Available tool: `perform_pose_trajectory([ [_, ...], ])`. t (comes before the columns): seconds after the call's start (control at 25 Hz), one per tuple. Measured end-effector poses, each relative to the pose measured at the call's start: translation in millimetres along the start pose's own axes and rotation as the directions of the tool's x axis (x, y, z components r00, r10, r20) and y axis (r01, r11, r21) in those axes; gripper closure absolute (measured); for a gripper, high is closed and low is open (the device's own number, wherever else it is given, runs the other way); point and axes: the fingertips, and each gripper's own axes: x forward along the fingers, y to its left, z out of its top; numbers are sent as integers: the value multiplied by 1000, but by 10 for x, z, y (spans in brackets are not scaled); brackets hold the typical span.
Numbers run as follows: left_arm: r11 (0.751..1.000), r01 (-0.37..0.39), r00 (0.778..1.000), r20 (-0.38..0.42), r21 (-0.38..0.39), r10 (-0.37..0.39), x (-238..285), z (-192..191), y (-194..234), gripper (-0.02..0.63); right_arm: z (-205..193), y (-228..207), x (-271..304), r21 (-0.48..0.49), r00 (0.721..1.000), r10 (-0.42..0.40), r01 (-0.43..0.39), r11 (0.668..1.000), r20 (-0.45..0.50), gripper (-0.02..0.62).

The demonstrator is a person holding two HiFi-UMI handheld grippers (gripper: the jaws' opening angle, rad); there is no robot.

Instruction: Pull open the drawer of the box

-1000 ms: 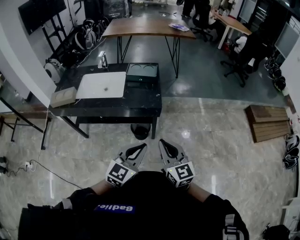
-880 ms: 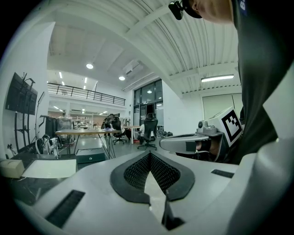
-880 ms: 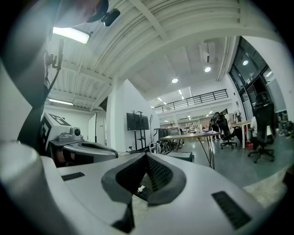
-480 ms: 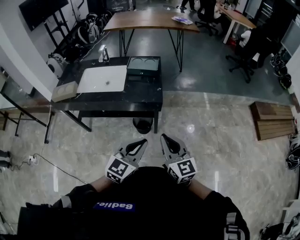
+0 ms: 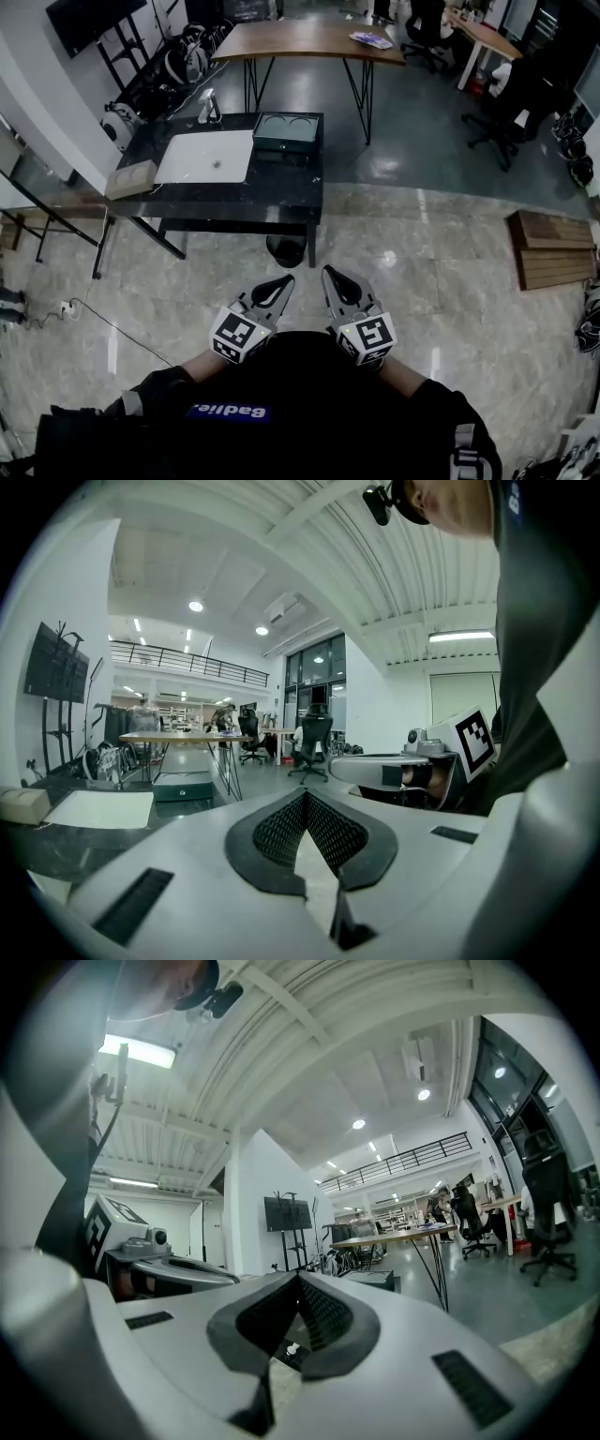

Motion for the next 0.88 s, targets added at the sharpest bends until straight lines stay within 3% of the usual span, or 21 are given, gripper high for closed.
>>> perform_pose_trajectory([
  [0.24,997,-35,999,-17,-71,34,171,-101,-27,604,-75,-202,-72,20,1000,21,-21,1000,-12,595],
  [0.6,991,-74,996,-49,-115,69,306,-214,-23,604,-211,-368,-39,46,999,44,-43,998,-32,595],
  [0.88,980,-81,996,-46,-182,74,388,-340,230,604,-321,-374,213,44,995,58,-54,998,-82,595],
])
